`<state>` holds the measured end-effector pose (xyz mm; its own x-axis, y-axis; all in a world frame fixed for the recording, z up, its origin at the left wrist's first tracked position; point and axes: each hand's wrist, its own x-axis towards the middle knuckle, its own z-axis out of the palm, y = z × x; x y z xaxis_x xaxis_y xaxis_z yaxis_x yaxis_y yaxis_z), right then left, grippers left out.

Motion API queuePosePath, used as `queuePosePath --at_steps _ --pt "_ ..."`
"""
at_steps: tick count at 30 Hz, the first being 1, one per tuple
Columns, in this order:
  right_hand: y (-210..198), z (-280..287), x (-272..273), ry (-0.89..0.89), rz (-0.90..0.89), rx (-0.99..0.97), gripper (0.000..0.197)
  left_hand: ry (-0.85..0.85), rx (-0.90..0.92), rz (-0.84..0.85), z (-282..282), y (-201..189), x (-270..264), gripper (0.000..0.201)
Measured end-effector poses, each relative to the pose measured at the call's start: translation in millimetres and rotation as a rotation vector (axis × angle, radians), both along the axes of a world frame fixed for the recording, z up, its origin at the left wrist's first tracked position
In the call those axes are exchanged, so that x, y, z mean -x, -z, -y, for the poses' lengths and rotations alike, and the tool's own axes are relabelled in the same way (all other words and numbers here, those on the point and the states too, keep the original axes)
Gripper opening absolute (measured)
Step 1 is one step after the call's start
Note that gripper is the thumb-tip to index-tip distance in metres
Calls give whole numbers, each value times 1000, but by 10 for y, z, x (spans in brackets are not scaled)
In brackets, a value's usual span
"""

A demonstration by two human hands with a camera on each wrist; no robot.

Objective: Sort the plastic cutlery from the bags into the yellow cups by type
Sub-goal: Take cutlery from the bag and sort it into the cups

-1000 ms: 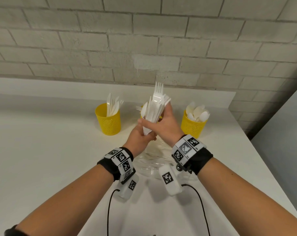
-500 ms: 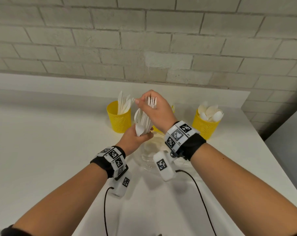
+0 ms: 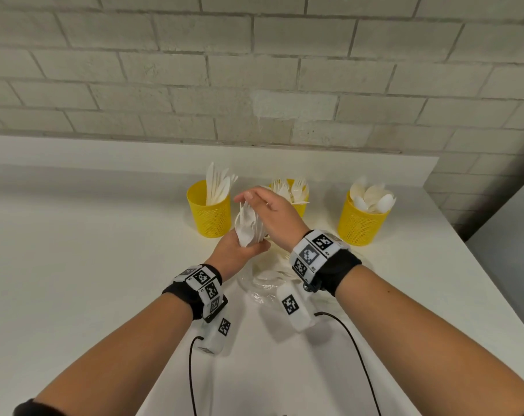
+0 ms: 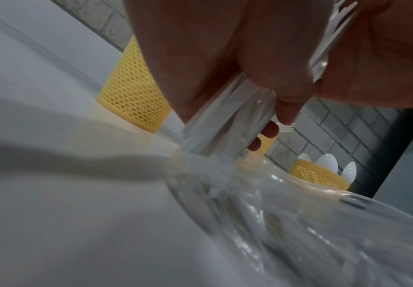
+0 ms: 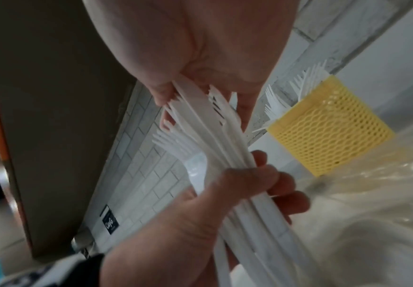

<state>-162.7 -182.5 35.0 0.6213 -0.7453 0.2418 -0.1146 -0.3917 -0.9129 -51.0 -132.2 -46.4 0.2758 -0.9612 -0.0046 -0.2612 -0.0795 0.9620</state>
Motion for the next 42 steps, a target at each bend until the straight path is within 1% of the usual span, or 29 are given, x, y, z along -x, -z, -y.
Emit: queuePosePath --at_steps 2,4,6,8,10,12,15,17,19,21,24,26,27,29,31,33,36,39,40,42 --pt "22 31 5 -7 -75 52 32 32 2 19 2 -19 2 20" --pt "-33 69 8 -5 -104 87 32 45 16 19 -6 -60 10 16" --pt "-101 118 8 70 -31 69 30 31 47 -34 -1 -132 14 11" --pt "-163 155 21 205 62 42 26 29 83 -98 13 -235 9 2" --pt "-191 155 40 289 99 47 25 31 110 -147 20 -330 -6 4" --pt "-183 118 38 267 99 47 31 35 115 -185 22 -403 -24 5" --pt "-140 69 -18 201 139 -32 37 47 110 -216 23 -465 -20 19" --pt "-145 85 -40 238 205 -108 31 50 114 -240 14 -488 -7 18" --pt "-158 117 -34 269 249 -145 24 54 123 -235 2 -504 -1 16" --pt "-165 132 -34 277 252 -135 20 50 138 -214 -14 -528 5 15" --pt "-180 168 -48 301 223 -99 12 28 154 -227 -33 -567 3 16" --pt "-179 197 -52 311 218 -150 9 18 161 -226 -37 -581 -14 20" --pt "-176 192 -52 287 237 -200 8 22 163 -225 -39 -592 -20 21" --pt "-144 159 -64 224 237 -243 17 49 174 -235 -44 -618 -33 16" --pt "-101 116 -86 201 189 -220 26 71 176 -247 -48 -630 -48 13" --pt "-86 97 -105 203 174 -209 27 74 172 -249 -53 -622 -72 18" --pt "-76 120 -135 168 167 -227 22 50 166 -261 -82 -589 -134 26" --pt "-76 118 -198 143 120 -207 12 0 141 -290 -121 -581 -198 26" --pt "-82 142 -232 157 103 -183 9 -11 136 -317 -129 -584 -233 25" --pt "-120 247 -306 226 80 -118 9 -41 131 -363 -134 -588 -347 26"
